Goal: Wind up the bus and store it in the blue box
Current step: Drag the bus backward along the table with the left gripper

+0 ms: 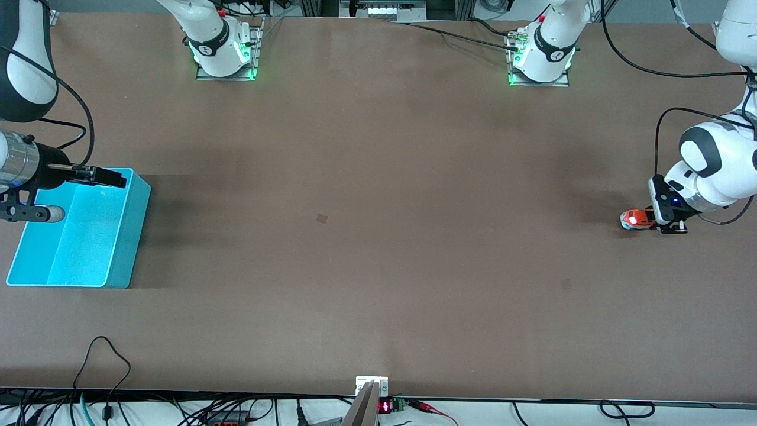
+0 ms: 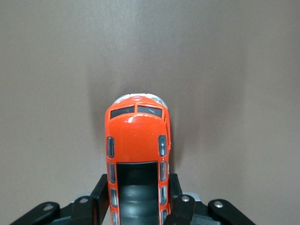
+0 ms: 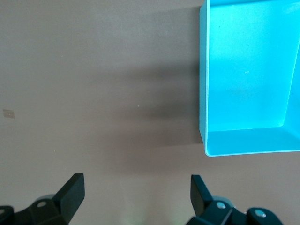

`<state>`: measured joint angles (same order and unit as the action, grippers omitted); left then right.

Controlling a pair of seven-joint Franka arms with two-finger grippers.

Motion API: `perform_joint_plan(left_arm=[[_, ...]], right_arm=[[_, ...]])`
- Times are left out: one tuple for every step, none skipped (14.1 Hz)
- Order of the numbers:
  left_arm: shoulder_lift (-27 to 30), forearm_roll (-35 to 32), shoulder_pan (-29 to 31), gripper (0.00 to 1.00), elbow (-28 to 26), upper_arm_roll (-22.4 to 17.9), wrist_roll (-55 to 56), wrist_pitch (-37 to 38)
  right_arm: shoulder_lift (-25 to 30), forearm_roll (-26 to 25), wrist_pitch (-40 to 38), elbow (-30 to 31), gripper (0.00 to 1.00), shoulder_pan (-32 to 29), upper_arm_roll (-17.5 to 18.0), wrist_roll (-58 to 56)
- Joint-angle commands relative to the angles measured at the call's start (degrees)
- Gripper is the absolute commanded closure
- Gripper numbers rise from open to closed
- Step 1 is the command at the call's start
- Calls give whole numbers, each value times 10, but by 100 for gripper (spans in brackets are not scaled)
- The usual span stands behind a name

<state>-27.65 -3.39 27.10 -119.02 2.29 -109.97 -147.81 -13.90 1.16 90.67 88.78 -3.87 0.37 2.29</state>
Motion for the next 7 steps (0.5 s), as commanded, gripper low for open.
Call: perform_joint_plan(left_arm=[[-31, -8, 12, 12, 19, 5, -12, -15], [-29, -7, 11, 0, 19, 5, -12, -14], [-25, -7, 10, 0, 19, 6, -12, -12], [-19, -7, 8, 0, 19, 6, -12, -10], [-17, -7, 8, 0, 19, 6, -13, -7], [-16, -7, 8, 0, 19, 7, -12, -6], [-14, -7, 8, 0, 19, 10, -11, -5]], right_arm=[[3, -4, -7, -2, 0, -1, 3, 1], [3, -4, -7, -2, 0, -1, 3, 1], [3, -4, -7, -2, 0, 0, 3, 1], [3, -4, -7, -2, 0, 0, 3, 1], [3, -4, -7, -2, 0, 0, 3, 1], [3, -4, -7, -2, 0, 0, 3, 1], [3, -4, -7, -2, 0, 0, 3, 1]])
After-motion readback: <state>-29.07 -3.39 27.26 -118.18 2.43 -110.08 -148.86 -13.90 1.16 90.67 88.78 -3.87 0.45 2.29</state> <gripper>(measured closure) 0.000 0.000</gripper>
